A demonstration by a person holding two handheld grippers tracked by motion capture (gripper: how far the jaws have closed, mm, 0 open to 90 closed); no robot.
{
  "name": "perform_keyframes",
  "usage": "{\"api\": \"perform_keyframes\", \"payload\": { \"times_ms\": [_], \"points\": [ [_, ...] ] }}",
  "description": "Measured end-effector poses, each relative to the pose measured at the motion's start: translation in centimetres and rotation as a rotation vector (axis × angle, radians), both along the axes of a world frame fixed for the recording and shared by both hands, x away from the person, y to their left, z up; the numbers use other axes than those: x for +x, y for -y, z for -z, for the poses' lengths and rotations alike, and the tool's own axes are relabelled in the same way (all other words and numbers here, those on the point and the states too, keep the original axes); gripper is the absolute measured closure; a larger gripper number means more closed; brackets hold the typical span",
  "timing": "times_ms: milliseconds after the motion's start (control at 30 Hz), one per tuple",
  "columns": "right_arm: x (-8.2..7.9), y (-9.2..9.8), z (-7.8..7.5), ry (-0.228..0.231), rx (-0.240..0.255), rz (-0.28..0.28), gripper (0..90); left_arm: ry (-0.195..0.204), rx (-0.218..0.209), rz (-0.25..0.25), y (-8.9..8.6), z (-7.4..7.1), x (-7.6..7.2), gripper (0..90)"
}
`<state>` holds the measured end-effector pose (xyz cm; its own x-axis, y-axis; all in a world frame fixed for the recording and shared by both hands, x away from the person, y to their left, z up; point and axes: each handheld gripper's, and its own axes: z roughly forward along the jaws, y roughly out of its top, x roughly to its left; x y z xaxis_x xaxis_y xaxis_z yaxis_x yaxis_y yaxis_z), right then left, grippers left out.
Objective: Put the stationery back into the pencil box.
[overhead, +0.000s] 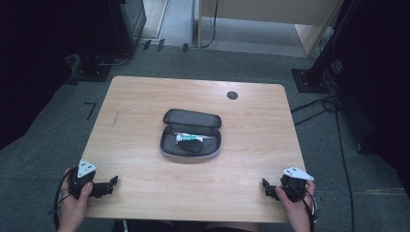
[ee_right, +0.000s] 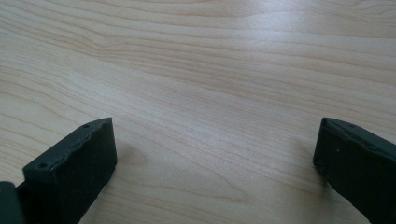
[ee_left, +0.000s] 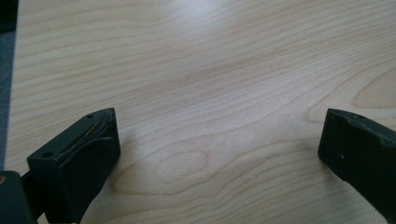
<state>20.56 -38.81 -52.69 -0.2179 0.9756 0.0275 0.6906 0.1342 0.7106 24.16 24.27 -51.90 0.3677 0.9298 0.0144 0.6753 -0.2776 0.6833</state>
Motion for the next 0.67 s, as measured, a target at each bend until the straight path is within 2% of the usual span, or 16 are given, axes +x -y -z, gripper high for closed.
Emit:
{"api": "perform_keyframes", "payload": {
  "times_ms": [367,667],
  "points": [
    [0.00,-0.02,0.00,0.000,-0.002,0.000,0.0,0.001,-0.002,-0.004,0.03,0.02,0.03,0.0],
    [0.01,0.00,0.00,0.001,-0.004,-0.001,0.0,-0.001,-0.002,-0.028,0.66,0.01,0.00,0.0]
  ]
}}
